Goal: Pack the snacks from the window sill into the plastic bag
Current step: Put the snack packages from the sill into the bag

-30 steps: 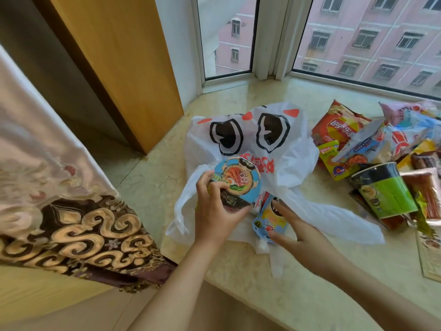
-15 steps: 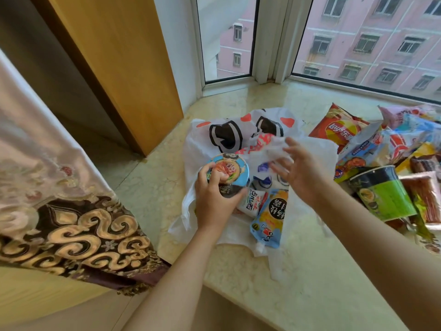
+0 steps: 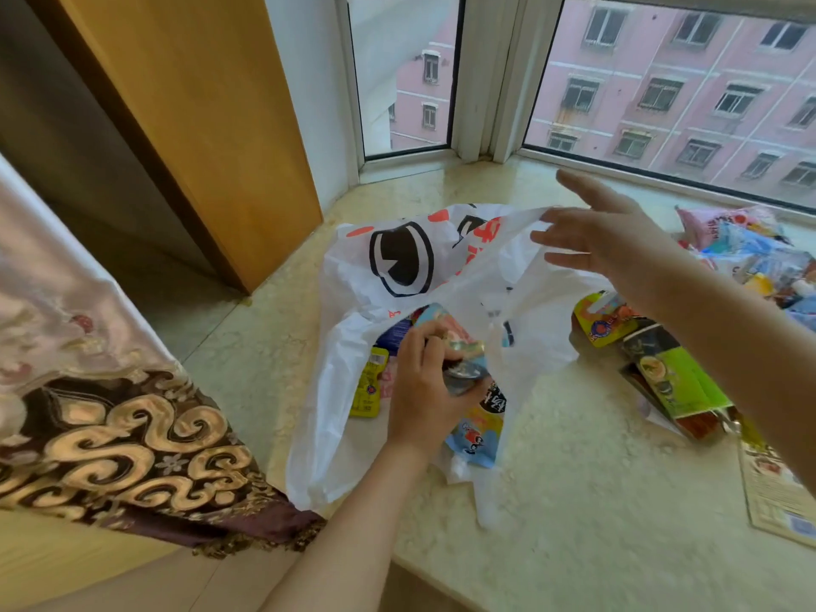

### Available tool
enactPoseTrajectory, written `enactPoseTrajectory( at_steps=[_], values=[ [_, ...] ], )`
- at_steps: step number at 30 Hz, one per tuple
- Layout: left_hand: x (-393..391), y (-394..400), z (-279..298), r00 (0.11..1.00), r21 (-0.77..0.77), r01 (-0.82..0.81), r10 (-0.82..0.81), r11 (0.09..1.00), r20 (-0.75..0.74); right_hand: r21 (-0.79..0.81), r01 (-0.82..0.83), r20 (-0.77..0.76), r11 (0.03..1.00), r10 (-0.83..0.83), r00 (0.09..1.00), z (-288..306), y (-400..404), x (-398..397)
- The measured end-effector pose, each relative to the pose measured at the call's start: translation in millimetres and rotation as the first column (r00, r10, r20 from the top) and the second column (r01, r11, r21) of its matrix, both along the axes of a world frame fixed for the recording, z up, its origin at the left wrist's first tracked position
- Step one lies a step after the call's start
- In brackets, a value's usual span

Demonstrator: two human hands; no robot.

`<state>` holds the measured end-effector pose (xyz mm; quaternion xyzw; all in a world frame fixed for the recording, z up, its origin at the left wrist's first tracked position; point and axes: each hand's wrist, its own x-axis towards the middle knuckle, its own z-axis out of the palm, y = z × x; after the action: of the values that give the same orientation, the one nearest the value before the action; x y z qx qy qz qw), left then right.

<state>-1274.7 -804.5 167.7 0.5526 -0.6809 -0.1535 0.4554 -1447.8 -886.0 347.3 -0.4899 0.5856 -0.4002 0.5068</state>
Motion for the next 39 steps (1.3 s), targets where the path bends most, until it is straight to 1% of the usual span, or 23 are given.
enactPoseTrajectory(
  at_steps=[3, 5, 6, 8, 11, 12, 14, 15, 16, 17, 19, 20, 22, 23, 24, 26, 28, 30, 34, 35, 37, 38, 39],
  values=[
    [-9.9, -8.7, 2.3, 0.997, 0.094, 0.011, -0.018, 0.996, 0.077, -0.055, -0.065, -0.109, 0.996, 0.058, 0.992, -8.6, 11.1, -0.6],
    [-14.5, -7.0, 3.9, 0.988, 0.136, -0.047, 0.026, 0.990, 0.153, -0.081, -0.119, -0.193, 0.990, 0.101, 0.976, -13.8, 16.7, 0.5],
    [-15.4, -2.1, 4.2, 0.976, 0.115, -0.091, 0.066, 0.989, 0.206, -0.086, -0.138, -0.216, 0.987, 0.117, 0.969, -16.3, 18.9, 0.5],
    [-12.1, 14.3, 6.8, 0.948, 0.045, -0.125, 0.106, 0.991, 0.299, -0.089, -0.155, -0.211, 0.984, 0.134, 0.968, -21.0, 22.5, 0.3],
    [2.5, 40.5, 14.7, 0.935, -0.035, -0.038, 0.048, 0.999, 0.351, -0.104, -0.176, -0.226, 0.979, 0.149, 0.963, -28.4, 24.8, -1.3],
    [9.1, 45.8, 16.6, 0.917, -0.081, -0.020, 0.051, 0.996, 0.397, -0.108, -0.187, -0.243, 0.976, 0.156, 0.957, -30.8, 25.8, -1.5],
    [23.4, 46.8, 19.9, 0.845, -0.140, -0.015, 0.088, 0.990, 0.527, -0.133, -0.209, -0.307, 0.969, 0.160, 0.938, -35.3, 30.0, -0.3],
    [30.2, 44.5, 20.8, 0.795, -0.130, -0.028, 0.101, 0.991, 0.598, -0.159, -0.229, -0.372, 0.960, 0.156, 0.915, -37.5, 32.9, 1.1],
    [36.6, 42.5, 21.1, 0.733, -0.105, -0.054, 0.111, 0.993, 0.671, -0.190, -0.261, -0.465, 0.947, 0.147, 0.873, -39.5, 36.0, 2.9],
    [42.5, 41.6, 20.5, 0.674, -0.071, -0.090, 0.113, 0.993, 0.730, -0.210, -0.305, -0.583, 0.929, 0.132, 0.802, -42.0, 39.7, 5.2],
    [52.9, 43.0, 21.8, 0.586, 0.003, -0.193, 0.113, 0.981, 0.802, -0.202, -0.404, -0.811, 0.892, 0.079, 0.580, -46.2, 49.6, 10.3],
    [57.3, 44.7, 22.4, 0.554, 0.046, -0.241, 0.098, 0.969, 0.826, -0.178, -0.448, -0.889, 0.876, 0.052, 0.455, -50.8, 55.5, 12.6],
    [64.7, 48.7, 29.0, 0.510, 0.145, -0.306, 0.033, 0.941, 0.860, -0.144, -0.524, -0.978, 0.839, -0.039, 0.206, -63.1, 67.9, 15.8],
    [67.7, 51.4, 35.2, 0.501, 0.209, -0.326, -0.019, 0.922, 0.865, -0.144, -0.535, -0.987, 0.832, -0.082, 0.138, -68.3, 75.7, 16.6],
    [71.0, 54.9, 41.1, 0.479, 0.261, -0.355, -0.065, 0.898, 0.875, -0.174, -0.531, -0.984, 0.830, -0.133, 0.116, -72.8, 83.8, 15.7],
    [77.2, 61.8, 56.6, 0.473, 0.333, -0.389, -0.124, 0.859, 0.872, -0.245, -0.526, -0.969, 0.815, -0.217, 0.115, -75.4, 101.5, 10.1],
    [85.2, 65.7, 73.5, 0.504, 0.301, -0.370, -0.082, 0.879, 0.860, -0.282, -0.516, -0.956, 0.809, -0.279, 0.086, -68.9, 117.0, 0.4],
    [91.6, 62.6, 81.6, 0.559, 0.242, -0.346, -0.008, 0.907, 0.829, -0.263, -0.457, -0.963, 0.850, -0.258, 0.074, -66.5, 125.1, -14.0],
    [98.0, 53.2, 130.6, 0.558, 0.123, -0.254, 0.042, 0.959, 0.829, -0.185, -0.270, -0.975, 0.945, -0.142, 0.170, -35.6, 129.2, -37.7],
    [95.8, 49.3, 146.5, 0.573, 0.095, -0.237, 0.060, 0.967, 0.818, -0.170, -0.248, -0.975, 0.954, -0.125, 0.185, -26.6, 127.2, -42.3],
    [89.9, 41.8, 172.8, 0.618, 0.061, -0.231, 0.098, 0.971, 0.780, -0.164, -0.244, -0.976, 0.956, -0.121, 0.181, -9.2, 120.0, -48.1],
    [86.2, 38.5, 185.7, 0.634, 0.075, -0.236, 0.096, 0.969, 0.767, -0.167, -0.249, -0.975, 0.954, -0.121, 0.188, -1.5, 115.9, -48.9],
    [82.0, 35.5, 200.1, 0.631, 0.096, -0.244, 0.083, 0.965, 0.771, -0.175, -0.260, -0.972, 0.950, -0.124, 0.201, 6.7, 111.6, -47.8]
  ],
)
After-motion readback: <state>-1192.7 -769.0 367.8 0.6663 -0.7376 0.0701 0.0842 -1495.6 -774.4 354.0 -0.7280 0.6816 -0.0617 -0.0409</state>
